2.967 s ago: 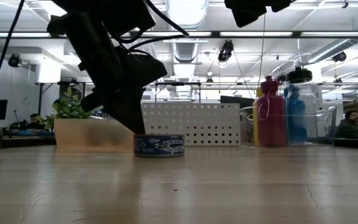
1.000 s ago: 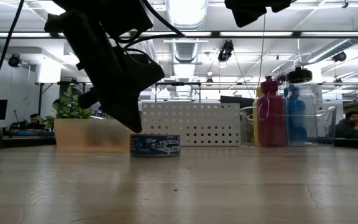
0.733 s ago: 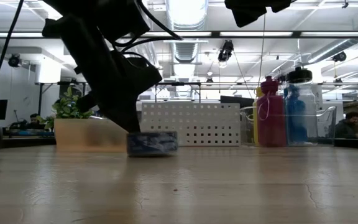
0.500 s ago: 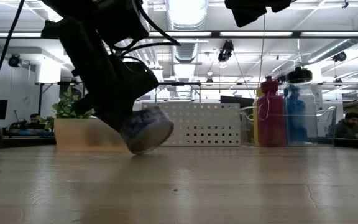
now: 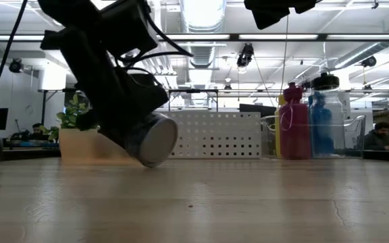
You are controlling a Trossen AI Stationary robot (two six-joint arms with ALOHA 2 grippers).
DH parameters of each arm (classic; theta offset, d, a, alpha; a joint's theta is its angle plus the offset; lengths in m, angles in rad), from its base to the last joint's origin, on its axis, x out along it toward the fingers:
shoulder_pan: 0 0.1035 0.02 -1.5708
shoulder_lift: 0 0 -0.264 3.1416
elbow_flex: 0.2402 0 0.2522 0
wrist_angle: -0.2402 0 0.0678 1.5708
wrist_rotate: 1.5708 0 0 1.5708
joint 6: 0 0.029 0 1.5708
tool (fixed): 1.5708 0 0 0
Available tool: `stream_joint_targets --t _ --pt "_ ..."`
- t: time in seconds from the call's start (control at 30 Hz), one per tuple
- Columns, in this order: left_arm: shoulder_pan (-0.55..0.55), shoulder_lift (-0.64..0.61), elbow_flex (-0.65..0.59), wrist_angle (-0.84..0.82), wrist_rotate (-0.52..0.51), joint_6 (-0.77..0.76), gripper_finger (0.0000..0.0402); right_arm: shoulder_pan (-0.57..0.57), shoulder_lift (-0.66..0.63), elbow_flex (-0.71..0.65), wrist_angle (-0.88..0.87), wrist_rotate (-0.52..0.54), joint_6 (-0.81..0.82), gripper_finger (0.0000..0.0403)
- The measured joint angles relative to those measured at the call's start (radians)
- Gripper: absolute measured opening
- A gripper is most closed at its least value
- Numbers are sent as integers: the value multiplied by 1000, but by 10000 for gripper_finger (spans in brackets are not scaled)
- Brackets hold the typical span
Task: Pick & Place Food Item
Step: Put the blue tuna can into the orange bin
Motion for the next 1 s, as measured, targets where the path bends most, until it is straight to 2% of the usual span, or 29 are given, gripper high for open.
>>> stream_joint_targets --t 0.47,1.0 --pt "1 -3 -122 175 -11 -19 1 0 0 0 -1 0 0 28" --pt "-2 -86 -129 115 36 -29 1 -1 0 0 -7 3 -1 28"
